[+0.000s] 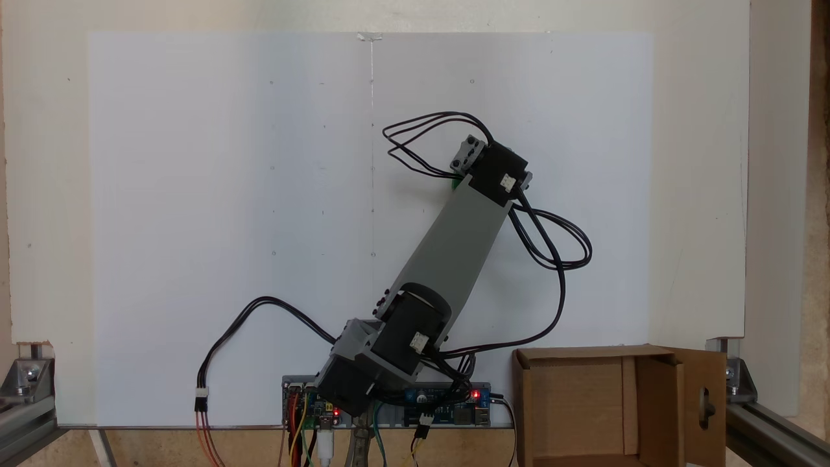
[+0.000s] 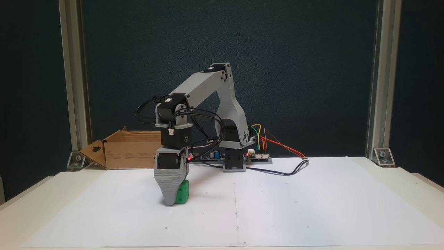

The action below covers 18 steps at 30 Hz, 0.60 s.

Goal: Grasp a green dice and put it in the bin.

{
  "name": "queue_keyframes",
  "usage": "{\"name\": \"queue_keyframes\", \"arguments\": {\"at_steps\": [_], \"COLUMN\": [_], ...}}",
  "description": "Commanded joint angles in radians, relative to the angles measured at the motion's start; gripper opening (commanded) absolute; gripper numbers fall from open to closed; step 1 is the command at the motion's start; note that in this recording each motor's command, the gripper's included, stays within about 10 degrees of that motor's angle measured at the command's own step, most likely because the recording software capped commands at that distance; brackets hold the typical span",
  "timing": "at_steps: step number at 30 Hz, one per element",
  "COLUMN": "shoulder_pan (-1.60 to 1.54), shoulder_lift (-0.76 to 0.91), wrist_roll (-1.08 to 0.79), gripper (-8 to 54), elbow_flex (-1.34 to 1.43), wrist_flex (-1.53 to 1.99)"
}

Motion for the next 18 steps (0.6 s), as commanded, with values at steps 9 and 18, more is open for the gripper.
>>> {"name": "queue_keyframes", "arguments": {"at_steps": [9,18], "shoulder_pan": [0.002,-0.005], "shoulder_lift": [0.196,0.275], "wrist_roll": [-0.044,0.032], "gripper": [12.0,12.0], "elbow_flex": [-0.140,-0.529], "wrist_flex": [0.193,0.595]}}
